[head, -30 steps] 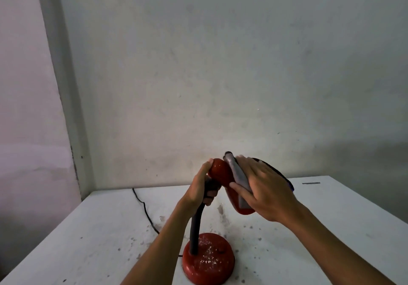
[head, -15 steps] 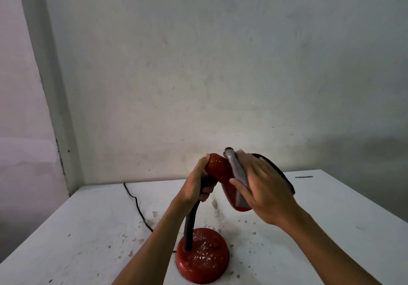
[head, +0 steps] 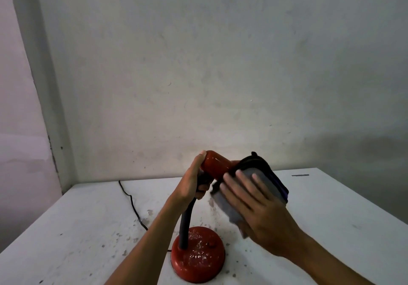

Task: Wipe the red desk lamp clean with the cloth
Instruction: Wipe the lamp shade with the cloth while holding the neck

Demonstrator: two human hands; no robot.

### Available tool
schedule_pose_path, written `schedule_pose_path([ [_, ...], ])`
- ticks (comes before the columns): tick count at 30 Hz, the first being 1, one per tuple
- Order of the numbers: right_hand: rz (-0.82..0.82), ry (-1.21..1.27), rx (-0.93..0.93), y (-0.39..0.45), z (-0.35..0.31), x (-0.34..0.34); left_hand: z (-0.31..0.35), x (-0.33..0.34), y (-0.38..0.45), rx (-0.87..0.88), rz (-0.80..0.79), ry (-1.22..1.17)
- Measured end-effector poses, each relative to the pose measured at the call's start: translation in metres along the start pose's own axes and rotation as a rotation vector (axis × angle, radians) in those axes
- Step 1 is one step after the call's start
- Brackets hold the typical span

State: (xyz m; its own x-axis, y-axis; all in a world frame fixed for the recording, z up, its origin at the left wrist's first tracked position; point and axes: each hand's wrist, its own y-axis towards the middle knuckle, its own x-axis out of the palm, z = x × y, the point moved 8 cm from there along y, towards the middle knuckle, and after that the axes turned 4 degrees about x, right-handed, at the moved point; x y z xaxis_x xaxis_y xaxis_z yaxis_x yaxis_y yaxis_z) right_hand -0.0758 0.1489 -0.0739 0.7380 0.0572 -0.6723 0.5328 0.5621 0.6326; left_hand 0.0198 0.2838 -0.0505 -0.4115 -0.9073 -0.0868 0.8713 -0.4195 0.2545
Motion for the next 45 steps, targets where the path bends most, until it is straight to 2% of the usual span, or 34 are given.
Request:
schedule_pose_path([
  [2, 0.000, -0.117, -0.169, -0.008, 0.000, 0.004, 0.001, 0.001, 0.001, 0.007, -0.020, -0.005],
  [3, 0.019, -0.123, -0.174, -0.004, 0.007, 0.000, 0.000, 0.001, 0.002, 0.007, -0.016, -0.006],
  [7, 0.085, 0.041, 0.058, 0.017, 0.029, -0.014, -0.003, -0.005, 0.002, 0.003, 0.017, -0.004],
  [8, 0.096, 0.016, 0.032, 0.014, 0.024, -0.012, -0.003, -0.005, 0.002, 0.006, 0.012, -0.007],
  [12, 0.051, -0.170, -0.315, -0.005, 0.004, 0.000, -0.002, -0.003, 0.002, 0.003, -0.016, -0.017],
  [13, 0.052, -0.178, -0.333, -0.004, 0.009, -0.002, -0.003, -0.004, 0.002, 0.000, -0.012, -0.014],
  [14, 0.062, -0.144, -0.282, 0.001, 0.017, -0.007, -0.004, -0.004, 0.002, -0.004, -0.007, -0.014],
  [17, 0.115, 0.081, 0.063, 0.013, 0.046, -0.019, -0.005, -0.004, 0.003, -0.007, -0.017, -0.009],
  [18, 0.127, 0.094, 0.087, 0.013, 0.045, -0.019, -0.005, -0.003, 0.003, -0.008, -0.020, -0.008],
  [19, 0.128, 0.061, 0.033, 0.010, 0.036, -0.016, -0.005, -0.002, 0.003, -0.011, -0.021, -0.012],
  [22, 0.072, -0.149, -0.324, -0.011, 0.000, 0.004, -0.002, -0.001, 0.003, 0.005, -0.030, -0.018],
  [23, 0.072, -0.199, -0.382, -0.015, -0.003, 0.005, -0.002, -0.001, 0.002, 0.014, -0.032, -0.014],
  [24, 0.092, -0.215, -0.370, -0.013, 0.001, 0.002, -0.001, -0.001, 0.002, 0.016, -0.029, -0.012],
  [27, 0.194, -0.061, -0.052, 0.000, 0.031, -0.014, -0.001, -0.001, 0.002, 0.003, -0.019, -0.013],
  [28, 0.209, -0.027, 0.003, 0.000, 0.033, -0.014, 0.000, -0.001, 0.002, 0.003, -0.020, -0.014],
  [29, 0.203, -0.036, -0.023, -0.003, 0.028, -0.009, 0.000, -0.001, 0.001, 0.003, -0.020, -0.015],
  [32, 0.127, -0.210, -0.309, -0.026, -0.005, 0.017, 0.001, -0.001, 0.001, 0.008, -0.016, 0.000],
  [33, 0.133, -0.244, -0.323, -0.031, -0.003, 0.019, 0.001, -0.001, 0.001, 0.009, -0.015, 0.004],
  [37, 0.248, -0.118, 0.027, -0.028, 0.032, 0.000, 0.000, -0.002, 0.001, 0.010, -0.004, -0.005],
  [38, 0.248, -0.099, 0.057, -0.029, 0.029, 0.001, 0.000, -0.002, 0.001, 0.010, -0.005, -0.005],
  [42, 0.154, -0.116, -0.121, -0.035, 0.003, 0.012, -0.001, -0.002, 0.002, 0.021, -0.010, -0.011],
  [43, 0.158, -0.059, -0.081, -0.031, 0.010, 0.006, -0.001, -0.003, 0.002, 0.021, -0.009, -0.014],
  [45, 0.194, 0.186, 0.147, -0.014, 0.038, -0.010, -0.002, -0.004, 0.002, 0.023, -0.007, -0.021],
])
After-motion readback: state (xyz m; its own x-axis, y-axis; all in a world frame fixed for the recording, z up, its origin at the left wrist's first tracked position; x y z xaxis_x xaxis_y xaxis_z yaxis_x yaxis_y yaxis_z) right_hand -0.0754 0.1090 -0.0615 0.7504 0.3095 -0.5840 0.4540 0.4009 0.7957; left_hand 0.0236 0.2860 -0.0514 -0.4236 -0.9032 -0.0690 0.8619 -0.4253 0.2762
